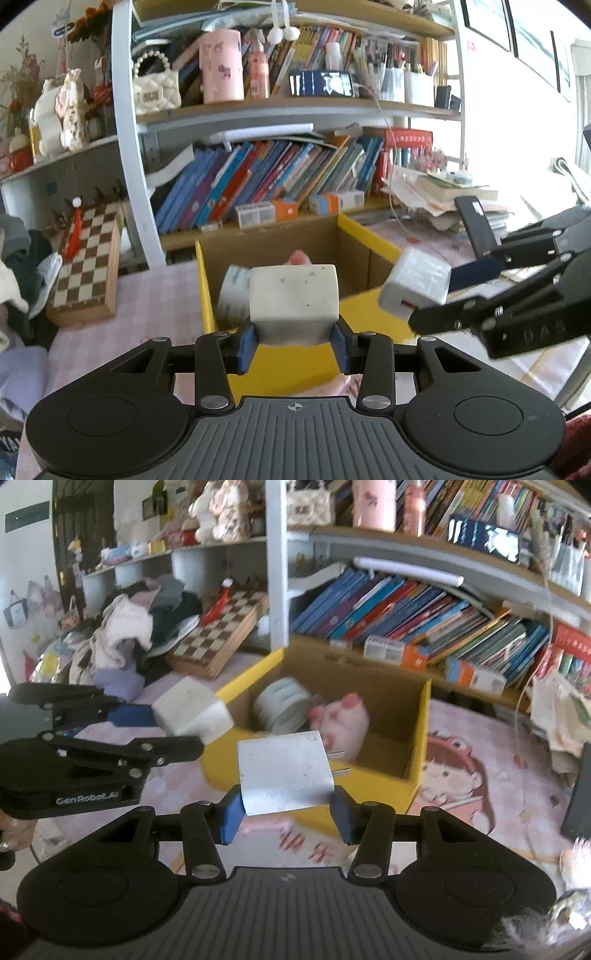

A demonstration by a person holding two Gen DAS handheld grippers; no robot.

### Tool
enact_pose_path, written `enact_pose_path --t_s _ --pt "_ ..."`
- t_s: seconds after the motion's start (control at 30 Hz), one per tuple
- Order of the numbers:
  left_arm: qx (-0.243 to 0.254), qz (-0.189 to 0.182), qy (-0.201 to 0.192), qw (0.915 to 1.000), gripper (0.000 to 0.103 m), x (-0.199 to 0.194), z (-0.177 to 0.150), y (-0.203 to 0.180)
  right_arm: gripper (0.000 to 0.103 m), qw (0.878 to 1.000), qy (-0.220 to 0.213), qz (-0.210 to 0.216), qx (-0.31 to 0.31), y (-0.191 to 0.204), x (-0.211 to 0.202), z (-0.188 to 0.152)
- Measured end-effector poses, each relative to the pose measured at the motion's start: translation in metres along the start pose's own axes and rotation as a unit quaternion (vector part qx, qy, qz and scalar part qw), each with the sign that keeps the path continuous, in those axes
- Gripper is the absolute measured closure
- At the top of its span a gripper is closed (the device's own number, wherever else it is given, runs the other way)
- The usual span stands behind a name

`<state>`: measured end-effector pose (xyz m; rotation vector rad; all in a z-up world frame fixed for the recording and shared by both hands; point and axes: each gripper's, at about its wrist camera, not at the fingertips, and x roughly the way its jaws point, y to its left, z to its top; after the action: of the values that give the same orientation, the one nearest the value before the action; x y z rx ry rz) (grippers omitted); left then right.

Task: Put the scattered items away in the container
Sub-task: 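Lift the soap bar and charger over the yellow box with both tools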

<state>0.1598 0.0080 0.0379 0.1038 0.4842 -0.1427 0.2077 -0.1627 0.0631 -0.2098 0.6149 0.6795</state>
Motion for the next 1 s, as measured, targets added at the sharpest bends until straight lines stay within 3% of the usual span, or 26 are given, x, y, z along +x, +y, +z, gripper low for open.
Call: enact_pose_path --t_s 0.43,0.73,0.9,1.0 --pt "0.005 0.016 -0.010 0.9998 0.063 0.028 0.028 -0.004 0.056 1.000 -0.011 -0.007 -0.018 -0.053 0.021 0.031" --pt "0.028 0.051 -0.021 0.9981 0.063 0.044 0.055 0.008 0.056 0.992 -0.009 0.004 -0.129 -0.074 0.048 0.064" --pt "0.014 0.041 0.006 0.9990 0.063 0.065 0.054 0.009 0.056 0.982 0.033 -0.010 -0.183 -0.080 0.078 0.079" --pt "0.013 0.030 0.046 0.9984 0.063 0.086 0.048 0.009 0.056 0.972 0.075 -0.005 -0.222 -0.082 0.104 0.080"
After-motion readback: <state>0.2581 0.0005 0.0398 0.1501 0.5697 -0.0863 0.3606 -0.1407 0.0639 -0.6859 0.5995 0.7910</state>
